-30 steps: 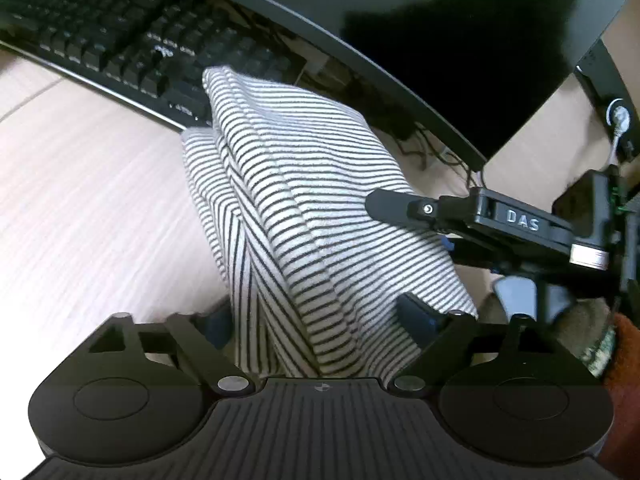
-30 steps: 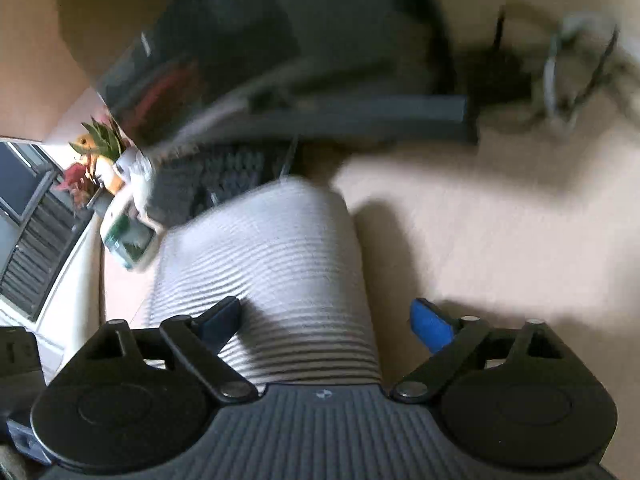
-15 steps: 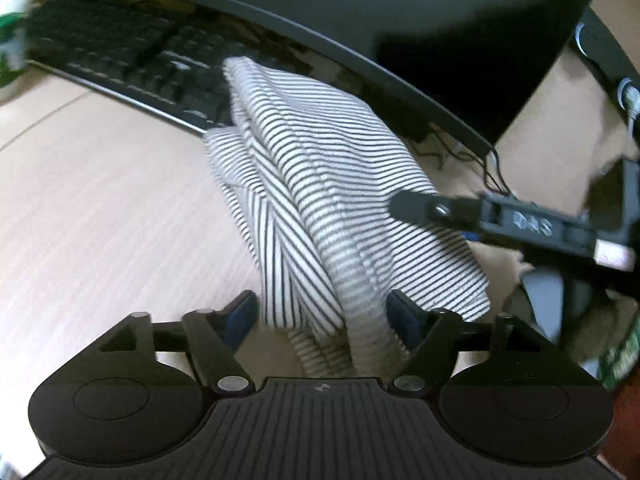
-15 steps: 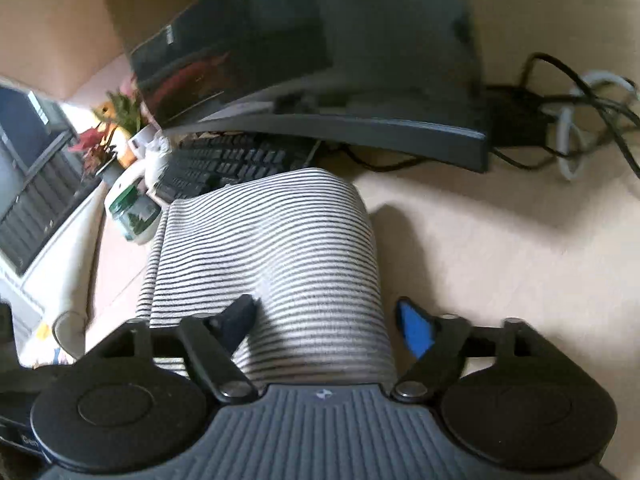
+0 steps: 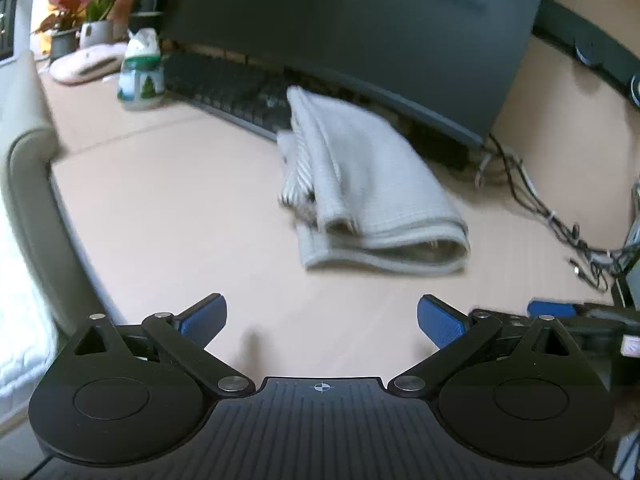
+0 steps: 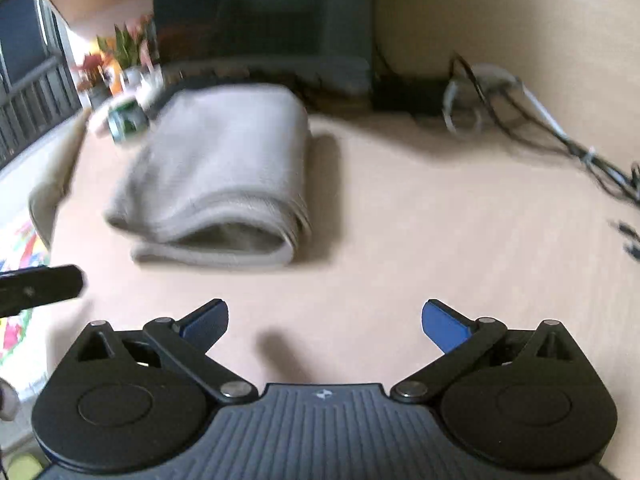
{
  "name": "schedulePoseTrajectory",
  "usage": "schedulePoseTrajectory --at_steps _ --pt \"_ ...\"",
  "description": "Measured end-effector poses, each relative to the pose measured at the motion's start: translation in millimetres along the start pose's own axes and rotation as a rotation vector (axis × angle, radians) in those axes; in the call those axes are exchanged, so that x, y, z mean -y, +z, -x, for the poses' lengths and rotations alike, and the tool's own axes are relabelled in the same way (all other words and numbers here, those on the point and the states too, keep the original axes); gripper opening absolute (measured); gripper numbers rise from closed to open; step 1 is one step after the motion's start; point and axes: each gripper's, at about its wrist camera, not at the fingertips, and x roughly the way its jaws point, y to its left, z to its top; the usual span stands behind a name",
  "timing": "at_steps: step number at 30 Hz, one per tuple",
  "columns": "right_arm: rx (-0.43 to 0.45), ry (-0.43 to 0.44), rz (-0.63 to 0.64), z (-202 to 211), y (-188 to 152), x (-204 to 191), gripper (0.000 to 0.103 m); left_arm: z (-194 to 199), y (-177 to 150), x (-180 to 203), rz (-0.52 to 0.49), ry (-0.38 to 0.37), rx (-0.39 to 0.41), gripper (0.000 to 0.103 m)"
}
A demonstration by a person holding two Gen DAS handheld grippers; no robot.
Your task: Fold clothes
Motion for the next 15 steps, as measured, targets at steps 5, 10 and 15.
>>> schedulePoseTrajectory --at_steps 5,10,15 --pt "0.066 -0.024 0.074 -4 -10 8 0.103 10 -9 7 0.022 0.022 -0.002 0.103" --pt "0.081 -0.018 0.077 -2 -13 9 0.103 18 -15 12 0.034 0.073 0.023 0.103" --pt "0.081 -0.018 0.076 -4 -11 8 0.103 23 -23 12 0.066 0.126 0.011 0.103"
